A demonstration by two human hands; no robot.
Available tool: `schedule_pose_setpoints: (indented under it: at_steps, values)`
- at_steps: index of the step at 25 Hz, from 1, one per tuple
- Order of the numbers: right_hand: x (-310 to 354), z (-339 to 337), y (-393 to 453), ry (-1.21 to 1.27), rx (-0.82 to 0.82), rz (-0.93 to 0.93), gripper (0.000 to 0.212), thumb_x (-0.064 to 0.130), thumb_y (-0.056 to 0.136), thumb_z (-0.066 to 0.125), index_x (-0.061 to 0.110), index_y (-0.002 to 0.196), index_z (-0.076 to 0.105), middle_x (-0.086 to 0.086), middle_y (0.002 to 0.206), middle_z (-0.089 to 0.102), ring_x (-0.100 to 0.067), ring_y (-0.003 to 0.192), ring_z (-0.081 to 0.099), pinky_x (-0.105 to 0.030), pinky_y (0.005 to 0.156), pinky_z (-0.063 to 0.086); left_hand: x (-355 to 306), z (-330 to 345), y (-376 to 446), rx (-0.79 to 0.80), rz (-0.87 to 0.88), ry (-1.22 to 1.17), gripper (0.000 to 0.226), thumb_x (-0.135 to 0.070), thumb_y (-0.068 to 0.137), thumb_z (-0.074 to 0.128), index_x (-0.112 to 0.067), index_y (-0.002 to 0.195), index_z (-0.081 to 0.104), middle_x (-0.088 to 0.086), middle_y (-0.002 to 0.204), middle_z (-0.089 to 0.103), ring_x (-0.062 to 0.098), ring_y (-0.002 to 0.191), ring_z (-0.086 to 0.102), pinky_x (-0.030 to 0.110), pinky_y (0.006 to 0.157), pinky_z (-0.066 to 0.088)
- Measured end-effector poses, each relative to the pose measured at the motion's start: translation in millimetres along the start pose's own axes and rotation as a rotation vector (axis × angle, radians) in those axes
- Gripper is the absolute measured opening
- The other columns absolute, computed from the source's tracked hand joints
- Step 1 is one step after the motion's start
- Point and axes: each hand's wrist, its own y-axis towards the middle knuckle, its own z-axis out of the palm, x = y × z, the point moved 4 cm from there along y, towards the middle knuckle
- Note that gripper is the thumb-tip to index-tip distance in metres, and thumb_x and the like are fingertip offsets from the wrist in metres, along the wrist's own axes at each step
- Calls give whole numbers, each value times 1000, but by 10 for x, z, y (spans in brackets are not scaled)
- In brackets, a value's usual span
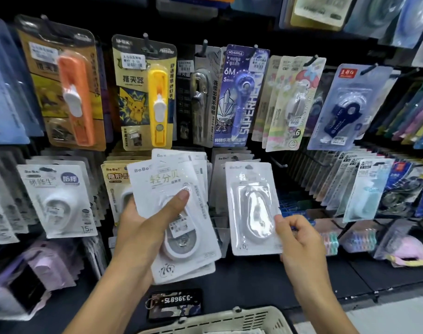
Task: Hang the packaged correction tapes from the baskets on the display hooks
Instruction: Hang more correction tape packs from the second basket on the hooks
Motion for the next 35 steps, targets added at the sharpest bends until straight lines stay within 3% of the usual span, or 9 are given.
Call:
schedule_pose_setpoints:
  at_steps: [3, 5, 8, 13, 17, 19, 23, 27, 35]
  values:
    - [59, 3, 39, -78, -62, -37, 33, 42, 95, 63, 20, 73, 51, 11, 45, 38, -5, 41, 29, -18, 41, 26, 6, 60, -16, 44, 32, 15, 62, -37, 54, 94, -29, 112, 75, -2, 112, 79, 22, 103, 76, 50, 99, 54]
    - [27, 35, 49, 10, -84, 100, 22, 43, 92, 68, 26, 90, 54, 11, 51, 56, -7, 44, 48, -24, 42, 38, 29, 105, -51, 52, 40, 10, 52, -38, 58, 89, -33, 108, 76, -4, 111, 79, 19, 103, 76, 46, 94, 56]
    - [-6, 120, -185, -5, -31, 139, 39, 43, 87, 74, 48, 114, 46, 19, 103, 66, -6, 80, 67, -37, 67, 56, 81, 122, -64, 40, 55, -7, 45, -39, 59, 87, -38, 103, 76, -6, 108, 80, 15, 98, 77, 31, 76, 62]
    - [218, 539, -645, 17, 493, -83, 41, 62, 70, 78, 38, 103, 70, 9, 96, 74, -6, 82, 69, -22, 71, 53, 220, 192, -89, 46, -31, -21, 57, -41, 57, 87, -28, 111, 72, -1, 104, 81, 22, 93, 79, 31, 67, 64]
    - [275, 504, -477, 393, 381, 135, 22, 44, 87, 72, 27, 101, 72, -8, 97, 78, -22, 80, 74, -29, 63, 58, 230, 183, -90, 212, -137, -34, 54, -29, 70, 83, -24, 122, 69, 6, 115, 78, 29, 104, 76, 44, 86, 60]
    - [199, 404, -329, 525, 250, 245, 23, 32, 97, 57, 13, 107, 66, -16, 85, 75, -22, 59, 65, -32, 50, 53, 185, 150, -85, 184, -82, -10, 42, -23, 73, 81, -27, 114, 73, 3, 112, 79, 25, 101, 76, 38, 80, 62]
    - [10, 142, -164, 314, 85, 248, 20, 22, 106, 49, 10, 94, 60, -10, 53, 56, -17, 40, 45, -27, 37, 37, 18, 62, -51, 37, 112, 79, 48, -28, 69, 80, -33, 115, 68, -11, 106, 79, 10, 96, 76, 28, 76, 60]
    - [-125, 104, -267, 247, 170, 301, 32, 19, 100, 55, 25, 71, 68, -13, 49, 51, -18, 39, 43, -26, 35, 34, -47, 17, -10, -1, 177, 53, 52, -28, 68, 80, -29, 119, 67, -9, 110, 79, 10, 100, 76, 25, 79, 59]
    - [-57, 129, -199, 401, 25, 356, 23, 15, 92, 65, 14, 74, 49, -8, 46, 44, -18, 35, 35, -27, 34, 31, -12, 108, -58, 23, 167, 36, 51, -27, 69, 80, -29, 118, 66, -14, 105, 79, 5, 94, 76, 13, 70, 57]
